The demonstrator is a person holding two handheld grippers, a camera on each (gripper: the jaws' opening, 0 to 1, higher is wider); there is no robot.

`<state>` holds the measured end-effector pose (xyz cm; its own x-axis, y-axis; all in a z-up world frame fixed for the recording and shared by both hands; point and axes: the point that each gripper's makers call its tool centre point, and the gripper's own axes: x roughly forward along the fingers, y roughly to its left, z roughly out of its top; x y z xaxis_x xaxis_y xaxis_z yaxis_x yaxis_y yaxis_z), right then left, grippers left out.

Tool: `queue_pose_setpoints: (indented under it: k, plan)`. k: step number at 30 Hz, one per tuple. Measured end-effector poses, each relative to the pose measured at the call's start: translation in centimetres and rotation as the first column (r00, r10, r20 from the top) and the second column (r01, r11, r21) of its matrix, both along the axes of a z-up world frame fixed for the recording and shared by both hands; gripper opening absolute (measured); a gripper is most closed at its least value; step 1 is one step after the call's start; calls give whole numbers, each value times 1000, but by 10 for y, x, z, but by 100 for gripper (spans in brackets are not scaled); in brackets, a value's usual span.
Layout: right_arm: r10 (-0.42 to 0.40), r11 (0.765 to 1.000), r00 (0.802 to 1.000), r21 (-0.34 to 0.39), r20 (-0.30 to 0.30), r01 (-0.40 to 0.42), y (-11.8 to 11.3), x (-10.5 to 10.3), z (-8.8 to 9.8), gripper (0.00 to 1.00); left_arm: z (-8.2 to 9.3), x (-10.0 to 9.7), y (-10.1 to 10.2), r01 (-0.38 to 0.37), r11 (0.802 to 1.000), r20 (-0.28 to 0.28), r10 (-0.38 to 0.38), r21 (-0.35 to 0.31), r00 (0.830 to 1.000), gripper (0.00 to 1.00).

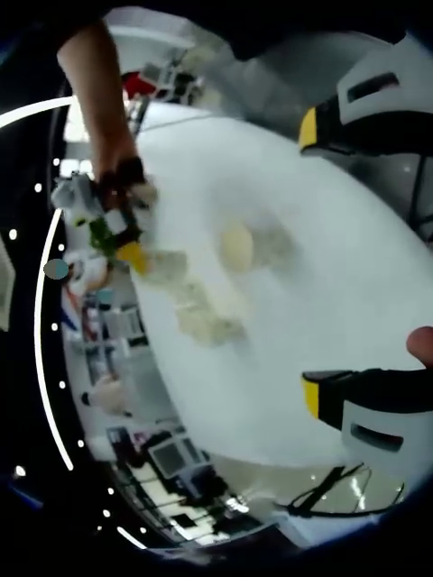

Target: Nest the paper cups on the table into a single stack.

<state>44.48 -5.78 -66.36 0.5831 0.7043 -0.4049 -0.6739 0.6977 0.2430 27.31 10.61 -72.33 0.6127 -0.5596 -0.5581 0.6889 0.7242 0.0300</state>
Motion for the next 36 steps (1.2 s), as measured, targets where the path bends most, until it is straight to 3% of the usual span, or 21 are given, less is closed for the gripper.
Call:
queue_pose_setpoints:
  k: [13,25,36]
  plan:
    - [-33,996,999,86,17,32,-7,-22,30,34,2,-3,-8,14,1000,1,-14,-11,1000,97]
    - [-27,986,1000,162,5,26,3,-43,49,34,6,-6,-9,10,1000,5,-10,-27,1000,97]
    - [-16,976,1000,218,-23,20,13,-59,56,34,6,-10,-5,-9,999,-1,9,-39,1000,96]
